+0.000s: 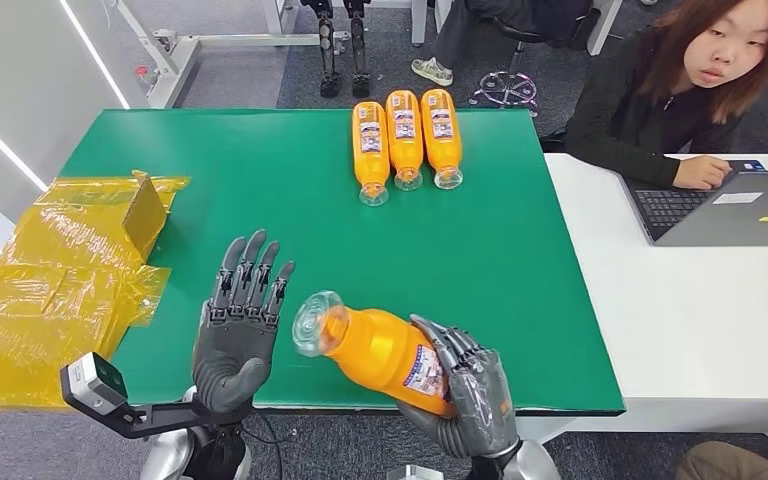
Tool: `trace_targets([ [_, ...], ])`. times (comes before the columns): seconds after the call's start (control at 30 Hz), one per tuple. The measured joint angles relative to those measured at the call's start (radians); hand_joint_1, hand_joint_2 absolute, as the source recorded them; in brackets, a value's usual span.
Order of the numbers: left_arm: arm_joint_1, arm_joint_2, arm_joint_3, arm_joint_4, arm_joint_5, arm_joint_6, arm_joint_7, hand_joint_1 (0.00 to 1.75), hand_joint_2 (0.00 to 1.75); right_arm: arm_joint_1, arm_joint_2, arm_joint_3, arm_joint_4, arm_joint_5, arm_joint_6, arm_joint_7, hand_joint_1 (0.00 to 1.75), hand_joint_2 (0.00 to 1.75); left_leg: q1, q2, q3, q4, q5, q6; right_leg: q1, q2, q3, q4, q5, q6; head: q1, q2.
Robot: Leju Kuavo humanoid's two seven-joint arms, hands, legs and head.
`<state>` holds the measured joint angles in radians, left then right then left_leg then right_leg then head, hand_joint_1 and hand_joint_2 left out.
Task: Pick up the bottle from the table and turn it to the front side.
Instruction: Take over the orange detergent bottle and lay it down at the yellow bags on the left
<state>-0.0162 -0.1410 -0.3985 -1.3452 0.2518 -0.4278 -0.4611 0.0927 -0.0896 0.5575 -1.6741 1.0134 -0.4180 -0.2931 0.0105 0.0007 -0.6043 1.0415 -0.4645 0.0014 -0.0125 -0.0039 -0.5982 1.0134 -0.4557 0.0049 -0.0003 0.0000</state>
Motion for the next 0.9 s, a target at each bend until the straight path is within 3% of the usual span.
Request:
trace_targets([
  [0.43,-0.031,-0.025,-0.067,0.0,-0.015,-0.022,0.019,0.0,1.75,-0.063,0.063,0.066,0.012,0.036,0.054,0.051,1.75,1.75,0.0,0.0,0.0,0.0,0.0,0.0,0.0,0.0,0.0,0.0,0.0,0.0,0.0,0.0],
  [0.83,-0.07,-0.03,-0.094,0.0,-0.001,-0.021,0.04,0.0,1.75,-0.066,0.083,0.094,0.002,0.01,0.093,0.051,1.75,1.75,0.0,0.0,0.0,0.0,0.0,0.0,0.0,0.0,0.0,0.0,0.0,0.0,0.0,0.0],
  [0.87,-0.074,-0.03,-0.096,0.0,-0.001,-0.02,0.041,0.01,1.75,-0.067,0.085,0.096,0.002,0.009,0.094,0.051,1.75,1.75,0.0,0.0,0.0,0.0,0.0,0.0,0.0,0.0,0.0,0.0,0.0,0.0,0.0,0.0],
  [0.9,-0.076,-0.03,-0.097,0.0,-0.001,-0.019,0.041,0.21,1.75,-0.068,0.086,0.097,0.002,0.009,0.095,0.051,1.75,1.75,0.0,0.0,0.0,0.0,0.0,0.0,0.0,0.0,0.0,0.0,0.0,0.0,0.0,0.0],
])
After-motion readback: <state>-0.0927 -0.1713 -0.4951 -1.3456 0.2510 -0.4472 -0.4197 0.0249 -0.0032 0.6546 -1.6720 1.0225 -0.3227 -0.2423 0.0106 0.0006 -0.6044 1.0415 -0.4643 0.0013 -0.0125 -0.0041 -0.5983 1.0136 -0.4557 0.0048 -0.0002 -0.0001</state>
